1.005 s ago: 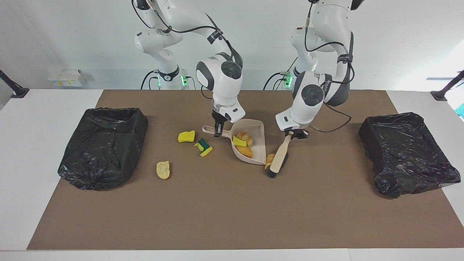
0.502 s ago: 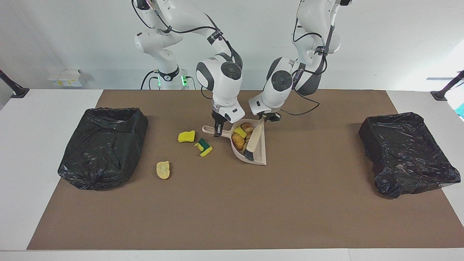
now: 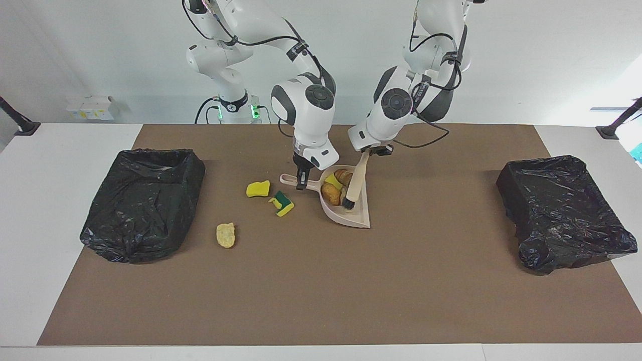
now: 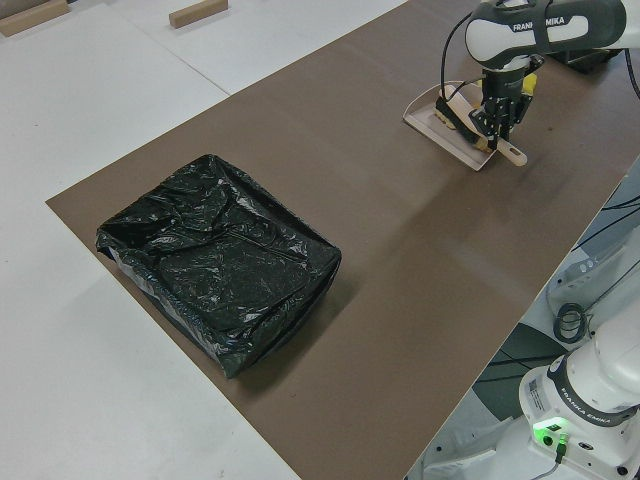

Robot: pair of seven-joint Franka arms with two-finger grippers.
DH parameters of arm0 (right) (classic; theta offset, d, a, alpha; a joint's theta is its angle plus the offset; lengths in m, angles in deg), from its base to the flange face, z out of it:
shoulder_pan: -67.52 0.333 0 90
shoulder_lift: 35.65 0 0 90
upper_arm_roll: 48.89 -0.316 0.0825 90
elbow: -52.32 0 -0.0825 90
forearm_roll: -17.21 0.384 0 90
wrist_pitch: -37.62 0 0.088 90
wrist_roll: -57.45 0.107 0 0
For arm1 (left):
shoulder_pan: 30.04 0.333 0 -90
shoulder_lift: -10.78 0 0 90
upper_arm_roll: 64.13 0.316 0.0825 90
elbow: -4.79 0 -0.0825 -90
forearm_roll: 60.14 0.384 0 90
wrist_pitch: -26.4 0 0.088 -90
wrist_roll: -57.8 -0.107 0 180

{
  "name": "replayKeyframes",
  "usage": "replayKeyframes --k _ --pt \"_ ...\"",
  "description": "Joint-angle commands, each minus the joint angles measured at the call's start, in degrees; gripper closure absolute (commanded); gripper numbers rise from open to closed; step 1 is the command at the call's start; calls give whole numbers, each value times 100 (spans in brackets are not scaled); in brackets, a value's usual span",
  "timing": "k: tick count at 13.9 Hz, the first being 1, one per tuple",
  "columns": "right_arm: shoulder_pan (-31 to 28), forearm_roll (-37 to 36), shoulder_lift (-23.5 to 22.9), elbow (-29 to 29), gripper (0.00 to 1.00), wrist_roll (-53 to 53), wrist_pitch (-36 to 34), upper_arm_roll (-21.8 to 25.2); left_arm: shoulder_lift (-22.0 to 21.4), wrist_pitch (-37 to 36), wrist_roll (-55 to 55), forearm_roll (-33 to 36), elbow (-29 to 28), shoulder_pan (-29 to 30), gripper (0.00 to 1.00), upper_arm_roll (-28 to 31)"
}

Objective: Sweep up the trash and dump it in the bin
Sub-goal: 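Sweep the remaining crusts into the dustpan with the left gripper's brush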

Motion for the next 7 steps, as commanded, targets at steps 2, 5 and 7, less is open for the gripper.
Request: replayKeyframes --k 2,5,7 --pt "-242 12 97 -105 100 -207 -55 -39 -479 -552 1080 -112 -162 -584 100 -24" --pt "-383 100 150 -219 100 -498 -240 -39 -726 -465 1541 -112 -496 -902 100 -32" --pt "-392 188 168 -211 100 -498 -249 -30 -726 -368 1812 -112 -505 -964 100 -32"
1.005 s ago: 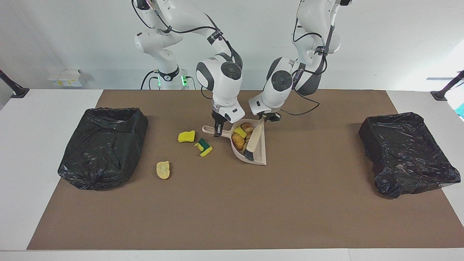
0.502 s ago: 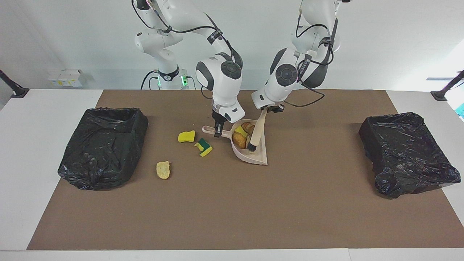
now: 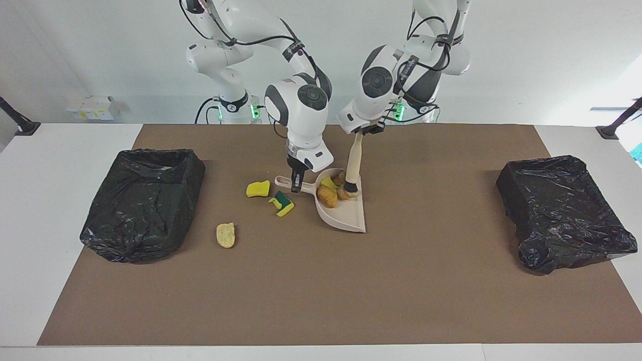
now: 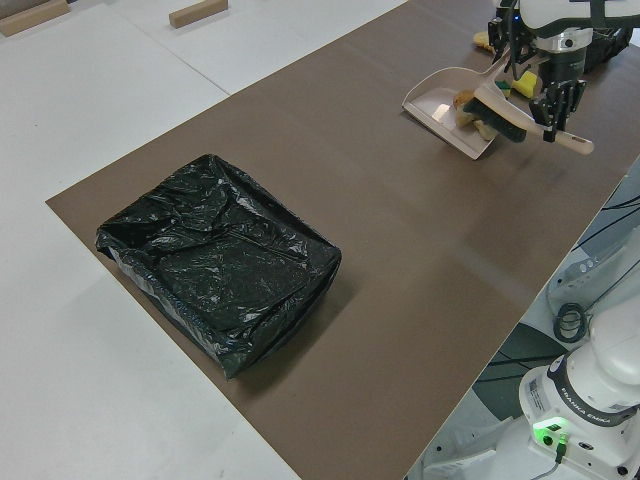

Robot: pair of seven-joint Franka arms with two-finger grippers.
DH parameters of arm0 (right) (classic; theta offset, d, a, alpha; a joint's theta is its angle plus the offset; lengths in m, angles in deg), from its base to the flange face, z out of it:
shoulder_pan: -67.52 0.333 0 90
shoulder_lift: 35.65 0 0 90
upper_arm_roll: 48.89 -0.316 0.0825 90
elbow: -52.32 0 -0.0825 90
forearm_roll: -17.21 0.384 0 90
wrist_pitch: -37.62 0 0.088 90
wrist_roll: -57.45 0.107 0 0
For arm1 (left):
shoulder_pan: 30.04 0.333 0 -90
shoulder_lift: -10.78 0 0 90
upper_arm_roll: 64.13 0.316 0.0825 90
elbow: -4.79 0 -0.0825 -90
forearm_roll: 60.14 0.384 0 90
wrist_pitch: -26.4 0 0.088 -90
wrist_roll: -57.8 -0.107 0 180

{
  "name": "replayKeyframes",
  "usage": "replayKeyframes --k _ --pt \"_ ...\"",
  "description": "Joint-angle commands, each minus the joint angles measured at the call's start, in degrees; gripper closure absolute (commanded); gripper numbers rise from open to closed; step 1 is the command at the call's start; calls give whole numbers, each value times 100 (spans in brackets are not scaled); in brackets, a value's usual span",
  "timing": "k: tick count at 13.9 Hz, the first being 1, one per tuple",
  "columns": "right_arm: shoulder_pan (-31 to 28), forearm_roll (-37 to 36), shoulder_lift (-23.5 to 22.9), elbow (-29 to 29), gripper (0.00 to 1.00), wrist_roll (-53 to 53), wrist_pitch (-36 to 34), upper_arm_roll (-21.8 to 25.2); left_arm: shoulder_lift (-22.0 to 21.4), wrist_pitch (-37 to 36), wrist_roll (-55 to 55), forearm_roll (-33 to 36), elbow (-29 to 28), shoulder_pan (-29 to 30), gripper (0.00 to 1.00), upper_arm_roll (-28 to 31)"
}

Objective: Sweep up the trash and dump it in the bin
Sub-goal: 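Sweep the remaining crusts into the dustpan with the left gripper's brush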

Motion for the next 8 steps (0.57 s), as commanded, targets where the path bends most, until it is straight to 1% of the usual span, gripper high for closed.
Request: replayKeyframes --k 1,5,8 --pt "-72 142 102 -50 100 -143 -94 -45 -184 143 265 -85 -237 -99 100 81" --pt "-81 151 102 2 100 -152 -42 -45 -175 143 205 -85 -229 -38 100 90" --pt "-151 212 155 125 100 -230 10 -45 -158 187 178 -85 -63 15 100 116"
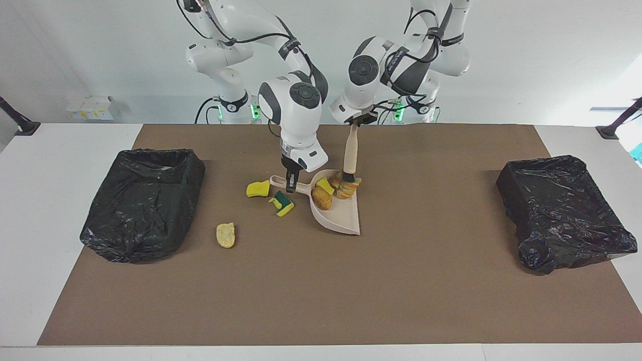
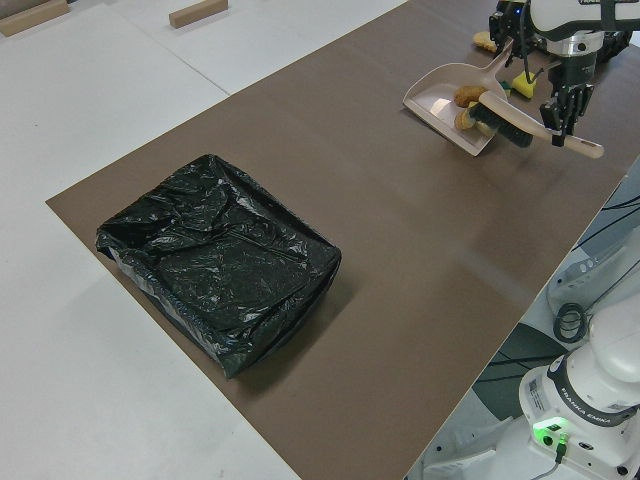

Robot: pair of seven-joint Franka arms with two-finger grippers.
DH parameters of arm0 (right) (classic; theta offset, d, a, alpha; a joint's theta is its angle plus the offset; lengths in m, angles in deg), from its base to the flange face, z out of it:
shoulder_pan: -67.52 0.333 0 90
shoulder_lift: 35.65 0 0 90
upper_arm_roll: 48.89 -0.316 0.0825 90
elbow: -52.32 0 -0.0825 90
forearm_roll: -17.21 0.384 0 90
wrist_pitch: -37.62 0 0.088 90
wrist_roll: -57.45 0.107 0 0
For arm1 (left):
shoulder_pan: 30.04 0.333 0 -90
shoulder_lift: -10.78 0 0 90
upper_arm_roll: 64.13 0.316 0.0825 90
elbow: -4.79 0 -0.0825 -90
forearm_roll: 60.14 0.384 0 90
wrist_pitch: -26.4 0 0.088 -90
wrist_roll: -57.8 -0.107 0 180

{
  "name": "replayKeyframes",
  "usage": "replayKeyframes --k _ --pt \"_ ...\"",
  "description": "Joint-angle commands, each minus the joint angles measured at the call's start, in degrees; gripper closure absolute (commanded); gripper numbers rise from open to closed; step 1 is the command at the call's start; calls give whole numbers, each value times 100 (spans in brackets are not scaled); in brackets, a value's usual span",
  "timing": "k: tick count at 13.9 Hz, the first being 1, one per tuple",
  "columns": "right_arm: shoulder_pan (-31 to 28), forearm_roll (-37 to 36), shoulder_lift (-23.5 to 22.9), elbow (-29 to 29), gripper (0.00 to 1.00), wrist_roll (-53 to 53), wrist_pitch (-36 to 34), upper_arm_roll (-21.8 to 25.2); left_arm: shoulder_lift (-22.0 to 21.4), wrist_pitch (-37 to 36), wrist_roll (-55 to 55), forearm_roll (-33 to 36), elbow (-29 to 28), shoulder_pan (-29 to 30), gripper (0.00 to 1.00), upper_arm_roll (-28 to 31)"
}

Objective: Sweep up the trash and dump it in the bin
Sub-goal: 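Sweep the remaining crusts into the dustpan with the left gripper's brush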

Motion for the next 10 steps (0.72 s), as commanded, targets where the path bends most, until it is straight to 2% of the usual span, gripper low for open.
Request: replayKeyframes --k 1,4,6,7,10 --pt "-185 393 143 144 100 -395 15 -40 -91 138 -3 -94 96 70 100 55" --pt "-361 1193 213 389 100 -1178 233 -31 -82 445 -3 -242 185 88 100 72" --pt "-379 1273 222 469 100 -1126 463 -40 -82 543 -3 -348 307 210 100 108" --pt "-379 1535 214 460 100 -1143 507 -32 -90 543 -20 -349 343 351 100 99" --pt "-387 1731 196 417 100 -1170 516 -31 -134 508 -589 -357 413 641 100 99"
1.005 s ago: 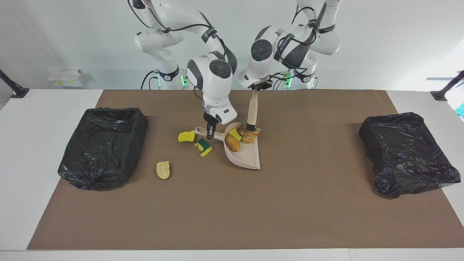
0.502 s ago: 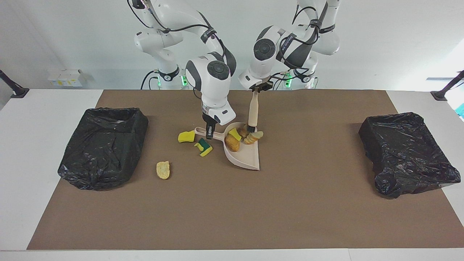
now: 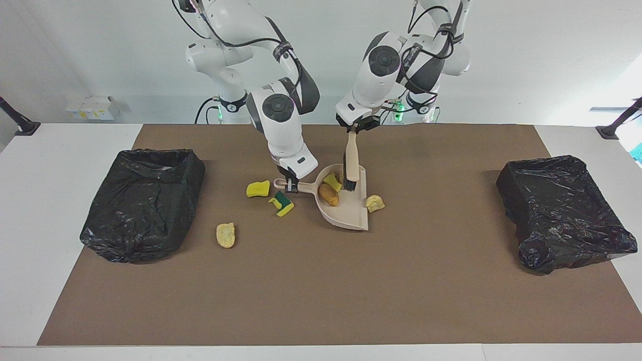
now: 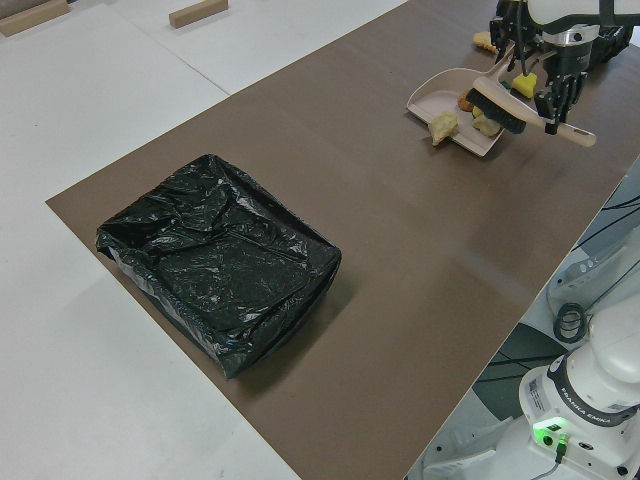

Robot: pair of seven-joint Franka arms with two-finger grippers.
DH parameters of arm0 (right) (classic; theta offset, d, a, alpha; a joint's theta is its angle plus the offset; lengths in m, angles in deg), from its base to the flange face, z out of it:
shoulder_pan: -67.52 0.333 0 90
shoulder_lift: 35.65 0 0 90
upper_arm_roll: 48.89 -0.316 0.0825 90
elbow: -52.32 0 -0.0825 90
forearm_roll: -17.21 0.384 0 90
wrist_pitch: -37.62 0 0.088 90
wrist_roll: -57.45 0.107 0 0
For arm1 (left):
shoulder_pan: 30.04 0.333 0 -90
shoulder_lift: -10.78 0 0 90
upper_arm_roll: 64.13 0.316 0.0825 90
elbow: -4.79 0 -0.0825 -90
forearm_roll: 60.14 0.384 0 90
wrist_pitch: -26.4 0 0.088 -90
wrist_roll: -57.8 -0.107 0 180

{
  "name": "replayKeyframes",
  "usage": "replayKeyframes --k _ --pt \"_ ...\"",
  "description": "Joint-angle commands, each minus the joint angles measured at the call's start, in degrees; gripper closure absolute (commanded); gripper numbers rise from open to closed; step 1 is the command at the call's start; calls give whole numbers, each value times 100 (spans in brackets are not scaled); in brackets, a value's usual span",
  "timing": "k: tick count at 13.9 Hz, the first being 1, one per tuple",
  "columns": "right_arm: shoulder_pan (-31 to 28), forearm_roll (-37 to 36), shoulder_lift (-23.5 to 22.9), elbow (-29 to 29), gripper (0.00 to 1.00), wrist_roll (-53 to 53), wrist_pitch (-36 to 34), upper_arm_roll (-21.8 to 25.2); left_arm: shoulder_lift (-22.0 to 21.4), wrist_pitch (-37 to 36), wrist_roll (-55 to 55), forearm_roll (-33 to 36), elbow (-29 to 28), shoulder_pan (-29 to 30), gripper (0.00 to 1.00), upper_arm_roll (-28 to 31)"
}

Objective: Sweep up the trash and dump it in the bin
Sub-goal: 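Sweep the remaining crusts into the dustpan with the left gripper's brush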

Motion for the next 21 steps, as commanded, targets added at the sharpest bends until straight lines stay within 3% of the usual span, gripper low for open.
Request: replayKeyframes --k 1,5,12,15,18,21 --pt "-61 215 185 152 100 -194 93 -32 -97 -10 -632 -119 8 274 100 -23" --pt "-34 84 202 99 100 -220 -12 -15 -88 34 -2109 -479 -80 844 100 -23" --pt "1 -1050 465 459 100 -203 -284 -6 174 -202 -2788 -637 -71 1811 100 -23" --pt "45 -1244 449 512 100 -150 -285 -15 360 -168 -2902 -655 -97 1848 100 -14" --pt "203 -1367 378 530 100 113 -250 -15 745 -116 -3288 -638 -132 2347 100 -5" --pt "405 -1429 220 521 100 604 -127 -23 800 217 -3263 -585 -483 2332 100 -5"
